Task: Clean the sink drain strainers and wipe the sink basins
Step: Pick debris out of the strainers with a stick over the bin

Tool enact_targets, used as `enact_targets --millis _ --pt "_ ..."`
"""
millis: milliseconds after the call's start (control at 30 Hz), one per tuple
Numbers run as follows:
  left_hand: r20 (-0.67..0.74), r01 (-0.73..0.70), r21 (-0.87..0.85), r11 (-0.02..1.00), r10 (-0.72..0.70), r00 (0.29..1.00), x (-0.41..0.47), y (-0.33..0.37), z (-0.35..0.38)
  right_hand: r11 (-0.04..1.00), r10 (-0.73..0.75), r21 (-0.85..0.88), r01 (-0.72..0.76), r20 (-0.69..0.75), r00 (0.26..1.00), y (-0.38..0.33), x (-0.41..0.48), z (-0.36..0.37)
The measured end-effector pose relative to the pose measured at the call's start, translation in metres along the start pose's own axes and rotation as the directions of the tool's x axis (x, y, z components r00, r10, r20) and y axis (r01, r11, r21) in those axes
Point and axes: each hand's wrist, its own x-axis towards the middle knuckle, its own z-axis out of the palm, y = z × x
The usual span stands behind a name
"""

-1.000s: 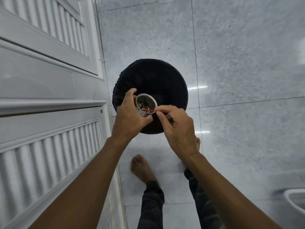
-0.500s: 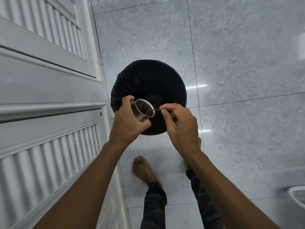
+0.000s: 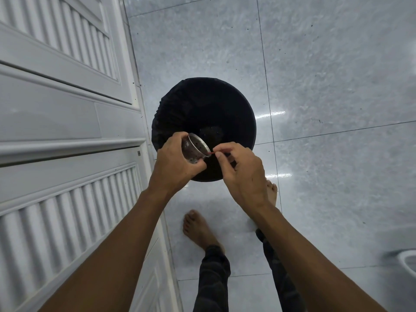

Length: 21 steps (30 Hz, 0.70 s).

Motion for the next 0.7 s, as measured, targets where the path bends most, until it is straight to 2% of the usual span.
enact_targets --millis 133,233,367,400,533,600,700 --pt "0.01 0.028 0.012 1.0 -0.029 1.0 0.0 -0.002 0.001 0.999 0.041 -0.019 -0.042 -0.05 0.998 0.003 0.0 0.005" --pt "0.013 0.077 0.04 0.996 -0.077 0.997 0.001 -0.007 0.0 0.995 0.079 0.067 -0.071 -0.127 0.989 0.004 0.001 0.007" --pt "0.012 0.055 0.053 0.997 -0.055 0.998 0.002 -0.009 -0.002 0.971 0.119 0.21 -0.118 0.005 0.993 0.005 -0.003 0.013" --pt "0.013 0.047 0.054 0.997 -0.048 0.999 0.002 -0.008 -0.002 0.966 0.148 0.211 -0.147 0.012 0.989 0.005 -0.003 0.015" --pt "0.013 0.061 0.059 0.996 -0.062 0.998 0.003 -0.01 -0.002 0.934 0.25 0.289 -0.21 -0.107 0.962 0.007 0.001 0.015" --pt "0.011 0.06 0.061 0.996 -0.061 0.998 0.005 -0.009 -0.002 0.926 0.228 0.324 -0.196 -0.064 0.972 0.008 0.002 0.015" --pt "0.024 0.058 0.064 0.996 -0.06 0.998 0.006 -0.004 -0.001 0.944 0.202 0.266 -0.194 -0.004 0.979 0.008 -0.003 0.019"
